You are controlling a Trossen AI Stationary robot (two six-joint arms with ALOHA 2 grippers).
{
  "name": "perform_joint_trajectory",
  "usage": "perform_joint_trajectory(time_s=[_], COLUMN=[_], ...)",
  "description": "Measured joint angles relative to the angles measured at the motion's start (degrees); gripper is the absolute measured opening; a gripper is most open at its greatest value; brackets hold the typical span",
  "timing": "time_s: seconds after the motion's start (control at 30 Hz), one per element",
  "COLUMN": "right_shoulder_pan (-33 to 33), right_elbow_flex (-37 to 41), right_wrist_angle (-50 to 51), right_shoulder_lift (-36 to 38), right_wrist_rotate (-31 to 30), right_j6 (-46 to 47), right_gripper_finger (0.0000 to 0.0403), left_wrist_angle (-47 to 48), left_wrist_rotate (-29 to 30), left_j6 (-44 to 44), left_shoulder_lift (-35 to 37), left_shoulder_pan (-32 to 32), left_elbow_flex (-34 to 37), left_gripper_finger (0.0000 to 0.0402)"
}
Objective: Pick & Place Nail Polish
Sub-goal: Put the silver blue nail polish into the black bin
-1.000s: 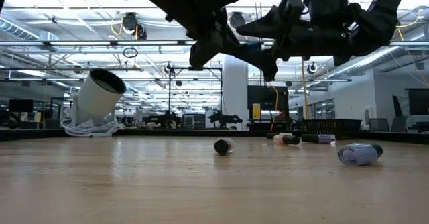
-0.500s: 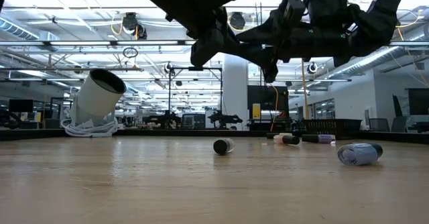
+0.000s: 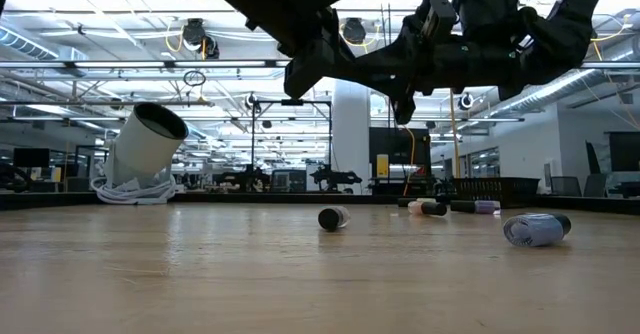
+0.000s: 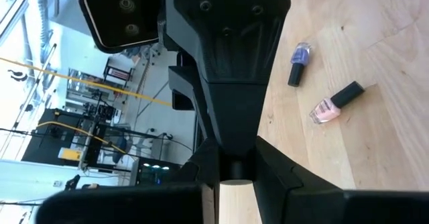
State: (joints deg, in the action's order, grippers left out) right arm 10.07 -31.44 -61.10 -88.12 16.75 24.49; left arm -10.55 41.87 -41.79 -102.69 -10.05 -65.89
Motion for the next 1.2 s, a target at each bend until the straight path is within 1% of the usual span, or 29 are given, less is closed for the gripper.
perform_joint_trajectory(time_s=[0.23, 0.4, 0.5, 0.57, 0.7, 0.8, 0.93, 1.0, 1.1, 1.2], right_shoulder_pan=[0.0, -0.1, -0.1, -0.1, -0.1, 0.1, 1.2, 1.9, 3.0, 4.2], right_elbow_flex=[0.0, 0.0, 0.0, 0.0, 0.0, 0.0, 0.0, 0.0, 0.0, 0.0], right_wrist_angle=[-0.3, -0.3, 0.0, 0.3, 0.8, 1.6, 4.2, 5.1, 6.9, 8.2], right_shoulder_lift=[0.0, 0.1, 0.1, 0.1, 0.0, 0.0, 0.0, 0.0, 0.0, 0.0], right_wrist_rotate=[0.5, 0.5, 0.3, 0.2, 0.0, -0.3, -0.3, -0.3, -0.2, -0.2], right_j6=[-0.1, -1.2, -1.3, -1.4, -1.4, -2.1, -2.9, -3.0, -3.8, -4.9], right_gripper_finger=[0.0057, 0.0057, 0.0057, 0.0057, 0.0057, 0.0057, 0.0057, 0.0057, 0.0057, 0.0057], left_wrist_angle=[-0.3, -2.4, -2.9, -3.2, -2.9, -2.0, -1.5, -0.3, 4.6, 9.7], left_wrist_rotate=[0.6, 2.3, 1.0, -0.4, -1.2, -4.5, -12.4, -15.1, -18.5, -21.4], left_j6=[1.9, 6.8, 10.8, 14.1, 22.0, 25.7, 28.9, 31.3, 34.4, 34.0], left_shoulder_lift=[0.0, 0.0, -0.1, -0.1, -0.1, 0.0, 1.6, 3.2, 7.2, 11.4], left_shoulder_pan=[-1.0, -1.1, -0.9, -0.9, -0.6, -0.5, -1.0, -1.1, -0.8, -0.5], left_elbow_flex=[0.0, 0.0, 0.0, 0.0, 0.0, 0.0, 0.0, 0.0, 0.0, 0.0], left_gripper_finger=[0.0054, 0.0080, 0.0113, 0.0143, 0.0213, 0.0260, 0.0305, 0.0319, 0.0332, 0.0338])
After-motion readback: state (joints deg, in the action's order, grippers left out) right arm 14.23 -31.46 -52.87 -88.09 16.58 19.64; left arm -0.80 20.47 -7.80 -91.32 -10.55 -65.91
